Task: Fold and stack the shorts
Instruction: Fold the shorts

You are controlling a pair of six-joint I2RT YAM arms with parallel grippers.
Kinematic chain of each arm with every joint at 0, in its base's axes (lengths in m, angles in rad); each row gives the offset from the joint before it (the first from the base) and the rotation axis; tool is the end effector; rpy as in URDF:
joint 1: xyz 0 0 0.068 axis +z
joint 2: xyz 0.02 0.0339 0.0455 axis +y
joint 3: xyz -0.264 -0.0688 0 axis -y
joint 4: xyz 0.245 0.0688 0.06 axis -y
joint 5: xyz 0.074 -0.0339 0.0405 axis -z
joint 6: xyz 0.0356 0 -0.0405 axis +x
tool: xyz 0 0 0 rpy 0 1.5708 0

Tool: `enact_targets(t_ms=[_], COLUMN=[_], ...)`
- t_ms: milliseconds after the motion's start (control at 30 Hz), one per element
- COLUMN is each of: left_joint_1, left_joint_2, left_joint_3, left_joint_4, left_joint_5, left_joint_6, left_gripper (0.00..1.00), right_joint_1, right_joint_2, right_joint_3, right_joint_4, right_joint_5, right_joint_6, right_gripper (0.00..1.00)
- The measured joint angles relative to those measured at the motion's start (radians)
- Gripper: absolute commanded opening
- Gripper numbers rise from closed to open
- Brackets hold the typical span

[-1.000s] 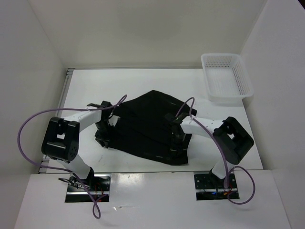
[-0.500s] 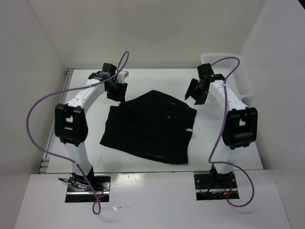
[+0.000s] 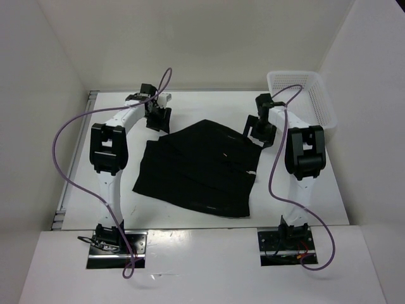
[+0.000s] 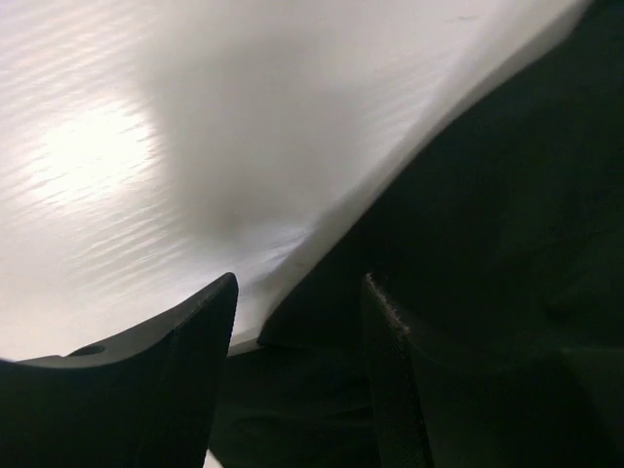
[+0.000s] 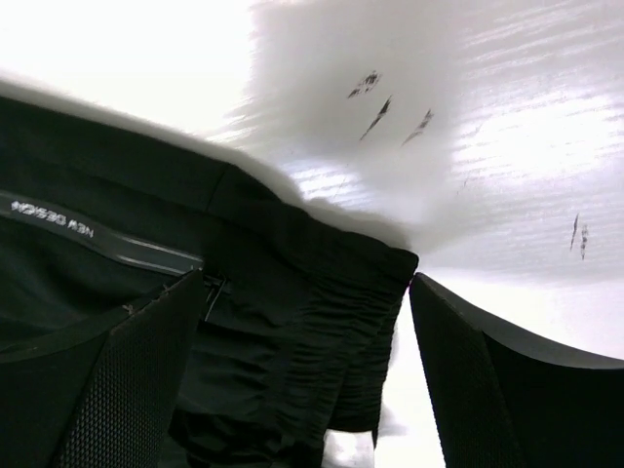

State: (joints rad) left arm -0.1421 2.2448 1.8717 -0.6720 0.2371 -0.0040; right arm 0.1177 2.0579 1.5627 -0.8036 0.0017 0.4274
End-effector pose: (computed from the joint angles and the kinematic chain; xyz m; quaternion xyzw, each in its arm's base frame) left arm 0.4832 -0.0776 0.1924 0.0968 0.9545 -0.1327 0.2490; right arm 0.4142 0.0489 0.1776 0.1529 0.9789 0.0357 0.1308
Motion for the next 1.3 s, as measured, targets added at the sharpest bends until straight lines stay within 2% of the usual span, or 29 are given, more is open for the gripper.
enact_targets(t_ms=[133,200,267,300,333,400,433,467,533,733,900,1000,1100,1167,1300], left_joint_1=[-0.025,-0.044,-0.055,-0.058,-0.061,-0.066,-0.066,-0.066,-0.066,-0.067,-0.082,-0.106,-0.132,-0.149,-0.167], left_joint_2=[0.019,0.046,0.047,0.052,0.052,0.058,0.06,0.06,0.06,0.007,-0.243,-0.402,-0.486,-0.473,-0.39], left_joint_3=[-0.013,-0.013,-0.008,-0.008,-0.008,-0.009,-0.009,-0.009,-0.008,0.018,-0.012,-0.098,-0.274,-0.394,-0.569], left_joint_4=[-0.006,-0.016,-0.018,-0.022,-0.024,-0.032,-0.034,-0.038,-0.046,-0.048,0.008,0.024,0.006,-0.055,-0.248], left_joint_5=[0.045,0.06,0.077,0.09,0.099,0.117,0.124,0.129,0.135,0.057,-0.079,-0.104,-0.108,-0.087,0.011], left_joint_6=[-0.001,-0.002,-0.003,-0.002,-0.002,-0.003,0.0,-0.002,-0.001,0.0,0.0,0.001,0.001,0.002,-0.001], left_gripper=[0.59,0.5,0.4,0.29,0.22,0.1,0.03,0.01,0.0,0.0,0.02,0.13,0.27,0.4,0.5], right_joint_1=[-0.004,-0.005,-0.005,-0.006,-0.007,-0.009,-0.01,-0.011,-0.011,0.013,0.117,0.229,0.347,0.405,0.413], right_joint_2=[0.035,0.042,0.042,0.042,0.043,0.042,0.042,0.04,0.04,0.013,-0.139,-0.266,-0.332,-0.339,-0.333], right_joint_3=[0.0,0.002,0.001,0.0,-0.001,-0.009,-0.014,-0.017,-0.019,-0.02,-0.05,-0.106,-0.169,-0.224,-0.363], right_joint_4=[0.015,0.019,0.023,0.029,0.032,0.045,0.051,0.056,0.062,0.071,0.124,0.179,0.223,0.239,0.246], right_joint_5=[0.01,0.015,0.017,0.014,0.012,0.0,-0.007,-0.016,-0.032,-0.049,-0.05,-0.047,-0.029,-0.03,-0.026], right_joint_6=[-0.018,-0.029,-0.042,-0.047,-0.051,-0.059,-0.055,-0.059,-0.06,-0.069,-0.074,-0.085,-0.094,-0.099,-0.095], right_gripper=[0.9,0.85,0.67,0.57,0.37,0.2,0.07,0.02,0.0,0.0,0.0,0.0,0.0,0.0,0.0])
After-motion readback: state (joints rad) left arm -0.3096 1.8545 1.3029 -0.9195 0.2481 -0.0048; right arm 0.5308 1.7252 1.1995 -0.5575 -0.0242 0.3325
